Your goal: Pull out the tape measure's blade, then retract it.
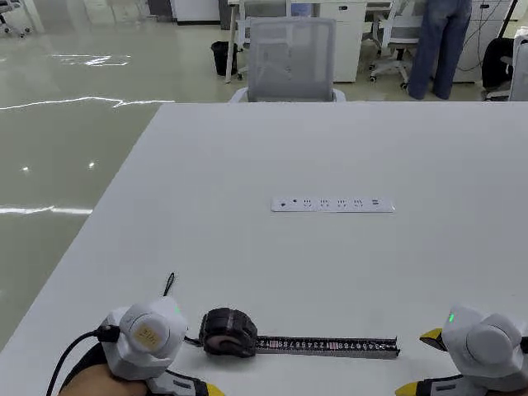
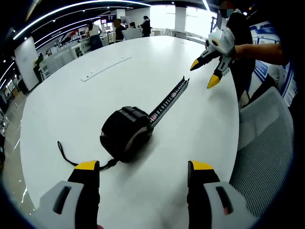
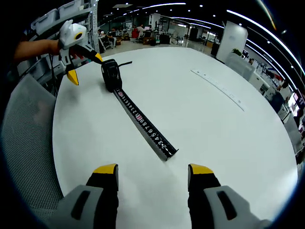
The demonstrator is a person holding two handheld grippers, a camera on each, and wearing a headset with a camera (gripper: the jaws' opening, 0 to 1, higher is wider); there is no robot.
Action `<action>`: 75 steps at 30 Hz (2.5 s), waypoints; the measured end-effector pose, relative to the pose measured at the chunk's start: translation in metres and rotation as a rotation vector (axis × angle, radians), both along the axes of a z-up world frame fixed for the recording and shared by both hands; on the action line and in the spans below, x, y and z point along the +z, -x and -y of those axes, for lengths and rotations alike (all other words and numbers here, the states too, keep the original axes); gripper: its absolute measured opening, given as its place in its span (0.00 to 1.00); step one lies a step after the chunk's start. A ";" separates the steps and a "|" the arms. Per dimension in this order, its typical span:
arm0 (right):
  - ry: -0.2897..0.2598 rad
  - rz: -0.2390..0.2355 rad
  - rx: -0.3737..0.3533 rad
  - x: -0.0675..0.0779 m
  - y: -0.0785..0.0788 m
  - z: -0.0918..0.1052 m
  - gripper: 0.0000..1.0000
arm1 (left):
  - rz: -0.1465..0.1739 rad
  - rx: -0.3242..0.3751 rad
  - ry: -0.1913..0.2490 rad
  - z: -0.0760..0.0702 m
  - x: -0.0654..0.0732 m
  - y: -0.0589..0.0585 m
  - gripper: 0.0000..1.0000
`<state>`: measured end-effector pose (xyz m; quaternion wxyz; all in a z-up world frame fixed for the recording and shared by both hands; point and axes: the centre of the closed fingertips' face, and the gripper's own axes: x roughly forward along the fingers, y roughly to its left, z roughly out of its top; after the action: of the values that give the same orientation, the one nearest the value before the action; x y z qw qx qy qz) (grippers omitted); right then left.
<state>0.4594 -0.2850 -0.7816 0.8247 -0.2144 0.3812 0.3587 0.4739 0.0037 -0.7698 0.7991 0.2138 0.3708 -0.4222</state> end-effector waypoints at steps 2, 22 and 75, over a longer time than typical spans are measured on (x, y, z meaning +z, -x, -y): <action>-0.011 0.008 -0.026 0.002 0.003 -0.003 0.60 | 0.015 0.043 0.027 0.001 0.004 0.000 0.75; -0.098 0.077 -0.197 0.018 0.024 -0.019 0.73 | 0.096 0.260 0.137 0.006 0.024 0.016 0.82; -0.163 0.136 -0.316 0.037 0.046 -0.031 0.83 | 0.169 0.540 0.179 0.005 0.042 0.029 0.99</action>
<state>0.4139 -0.2545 -0.7442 0.9092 -0.1081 0.3232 0.2391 0.4452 -0.0012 -0.7278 0.9263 0.0704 0.3074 -0.2061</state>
